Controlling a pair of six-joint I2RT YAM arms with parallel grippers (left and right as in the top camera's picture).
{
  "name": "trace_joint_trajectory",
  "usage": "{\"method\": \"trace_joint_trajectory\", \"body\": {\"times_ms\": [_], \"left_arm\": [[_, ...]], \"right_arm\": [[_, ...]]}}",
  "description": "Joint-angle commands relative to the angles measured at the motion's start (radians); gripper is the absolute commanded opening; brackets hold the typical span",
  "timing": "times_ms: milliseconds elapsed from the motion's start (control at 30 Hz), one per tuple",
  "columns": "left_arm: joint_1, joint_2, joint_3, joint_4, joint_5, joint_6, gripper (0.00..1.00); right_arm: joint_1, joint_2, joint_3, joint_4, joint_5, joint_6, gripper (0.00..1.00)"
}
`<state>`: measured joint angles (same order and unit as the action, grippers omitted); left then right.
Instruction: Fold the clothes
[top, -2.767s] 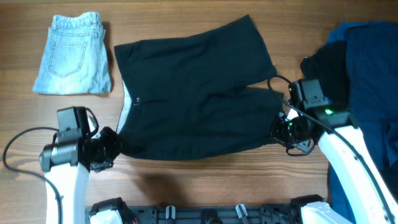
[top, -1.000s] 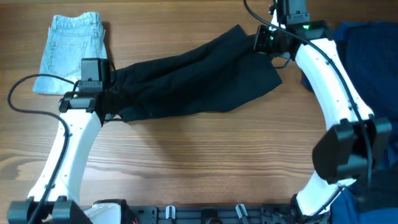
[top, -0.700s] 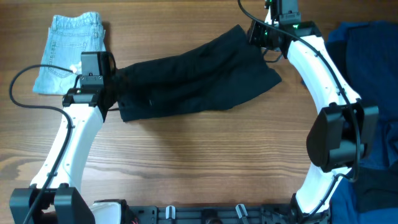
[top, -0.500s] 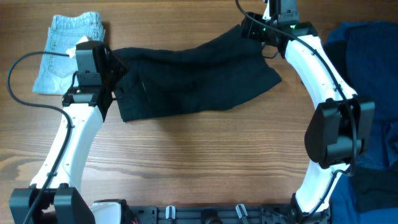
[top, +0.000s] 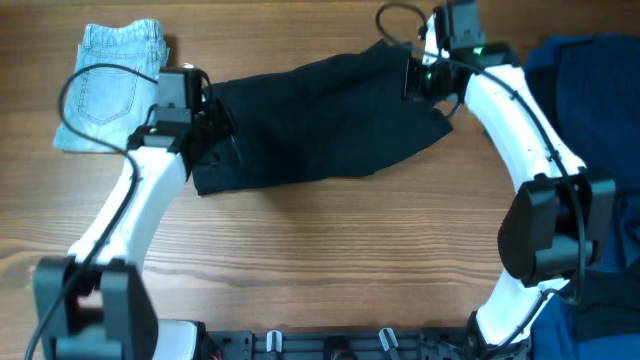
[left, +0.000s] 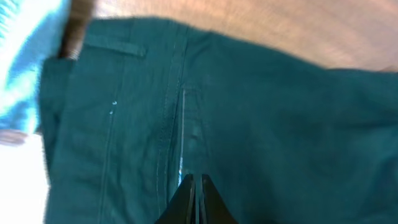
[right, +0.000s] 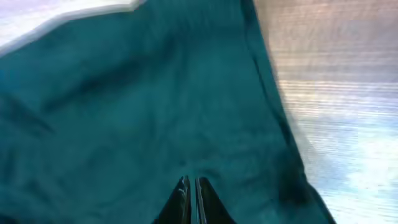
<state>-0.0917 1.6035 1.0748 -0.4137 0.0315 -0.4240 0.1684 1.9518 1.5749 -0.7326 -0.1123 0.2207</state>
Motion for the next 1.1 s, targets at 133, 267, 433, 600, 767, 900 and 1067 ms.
{"method": "trace_joint_trajectory", "body": {"times_ms": [133,267,433,600,767,900,1067], "left_arm": [[-0.002,0.151,0.016,0.107,-0.03,0.025,0.07],[-0.002,0.148,0.02,0.122,-0.042,0.024,0.05],[0.066,0.138,0.04,0.125,-0.16,-0.003,0.34],[0.243,0.152,0.04,0.211,0.088,-0.002,0.41],[0.327,0.268,0.04,0.412,0.308,0.01,0.35],[0.325,0.384,0.04,0.543,0.348,0.074,0.34],[0.324,0.439,0.04,0.579,0.346,0.113,0.37]], "right_arm": [[-0.006,-0.01,-0.232,0.167,0.08,-0.021,0.04],[-0.01,-0.01,-0.328,0.219,0.162,0.024,0.04],[-0.023,-0.01,-0.337,0.205,0.161,0.023,0.05],[-0.023,-0.01,-0.337,0.208,0.135,0.031,0.08],[-0.023,-0.01,-0.337,0.204,0.135,0.042,0.08],[-0.023,-0.01,-0.337,0.201,0.135,0.043,0.08],[-0.023,-0.01,-0.337,0.201,0.135,0.045,0.08]]}}
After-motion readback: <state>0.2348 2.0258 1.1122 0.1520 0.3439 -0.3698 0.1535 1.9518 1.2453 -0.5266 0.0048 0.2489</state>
